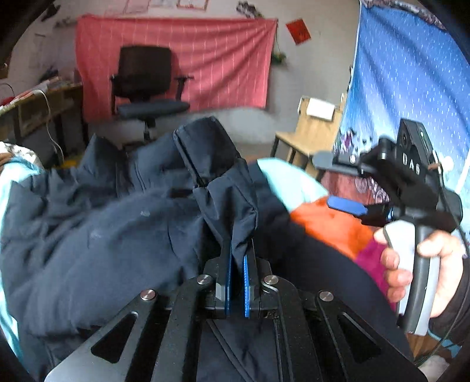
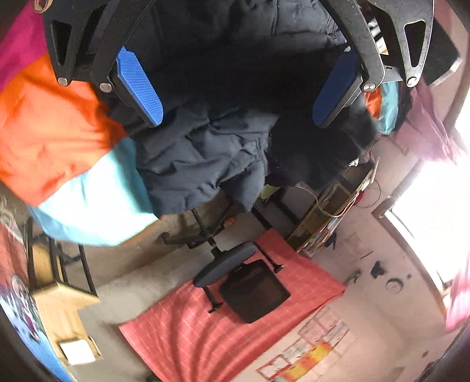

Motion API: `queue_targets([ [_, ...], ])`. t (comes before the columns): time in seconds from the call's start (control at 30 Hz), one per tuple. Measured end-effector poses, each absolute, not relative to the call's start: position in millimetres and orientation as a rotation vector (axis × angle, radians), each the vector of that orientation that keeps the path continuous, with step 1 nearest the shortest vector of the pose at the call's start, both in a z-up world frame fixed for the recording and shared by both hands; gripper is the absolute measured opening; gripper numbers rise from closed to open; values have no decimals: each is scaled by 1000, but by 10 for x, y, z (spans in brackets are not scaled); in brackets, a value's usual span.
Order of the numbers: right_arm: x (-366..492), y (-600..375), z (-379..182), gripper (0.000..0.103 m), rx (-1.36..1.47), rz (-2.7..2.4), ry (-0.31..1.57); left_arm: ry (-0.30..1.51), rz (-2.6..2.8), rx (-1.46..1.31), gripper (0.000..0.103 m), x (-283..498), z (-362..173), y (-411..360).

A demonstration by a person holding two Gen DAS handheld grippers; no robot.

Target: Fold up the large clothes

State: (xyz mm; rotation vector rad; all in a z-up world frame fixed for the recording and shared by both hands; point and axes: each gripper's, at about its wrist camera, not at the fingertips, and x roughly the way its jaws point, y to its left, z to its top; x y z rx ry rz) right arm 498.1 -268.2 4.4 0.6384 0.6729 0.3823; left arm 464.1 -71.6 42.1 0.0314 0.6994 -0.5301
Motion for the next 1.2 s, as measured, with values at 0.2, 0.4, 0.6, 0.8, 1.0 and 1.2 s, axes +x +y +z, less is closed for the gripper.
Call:
queue_targets([
  [0.2, 5006, -2764, -298, 103, 764, 418, 756, 781, -640, 61, 48, 4522, 143, -674],
  [0.4, 5019, -2760, -455, 103, 878, 478, 801, 762, -639, 53, 56, 4200, 81, -459],
  [0.6, 5031, -2571, -667, 94, 746, 362, 944, 755, -420, -53, 67, 4085, 71, 232],
  [0.8, 4974, -2497, -662, 9, 628, 284, 968, 744, -112, -67, 69, 4129, 125, 862],
  [1.0, 4880, -2492, -93, 5, 517, 286, 743, 732, 4, -96, 69, 4149, 123, 1185],
  [1.2, 5126, -2326, 72, 6, 382, 220, 712, 843, -25, -83, 71, 4373, -163, 1170],
])
